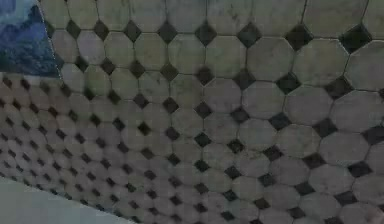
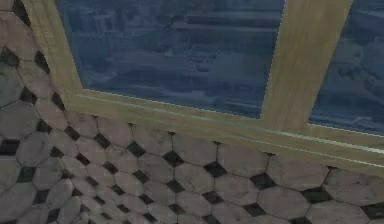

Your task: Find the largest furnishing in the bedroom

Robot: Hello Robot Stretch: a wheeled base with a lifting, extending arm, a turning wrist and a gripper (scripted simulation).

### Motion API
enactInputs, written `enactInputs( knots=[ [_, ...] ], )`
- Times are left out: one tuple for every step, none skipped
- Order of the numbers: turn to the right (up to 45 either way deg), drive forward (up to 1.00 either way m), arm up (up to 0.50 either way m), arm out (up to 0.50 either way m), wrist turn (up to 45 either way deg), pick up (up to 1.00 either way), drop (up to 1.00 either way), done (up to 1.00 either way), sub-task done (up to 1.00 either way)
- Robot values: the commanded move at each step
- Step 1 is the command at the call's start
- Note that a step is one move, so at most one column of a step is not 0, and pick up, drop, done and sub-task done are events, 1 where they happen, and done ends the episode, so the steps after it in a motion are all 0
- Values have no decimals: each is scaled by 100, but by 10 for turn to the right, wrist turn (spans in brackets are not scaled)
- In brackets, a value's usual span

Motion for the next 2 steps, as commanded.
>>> enactInputs(
  knots=[
    [0,20,0,0,0,0,0,0,0],
    [-450,0,0,0,0,0,0,0,0]
  ],
)
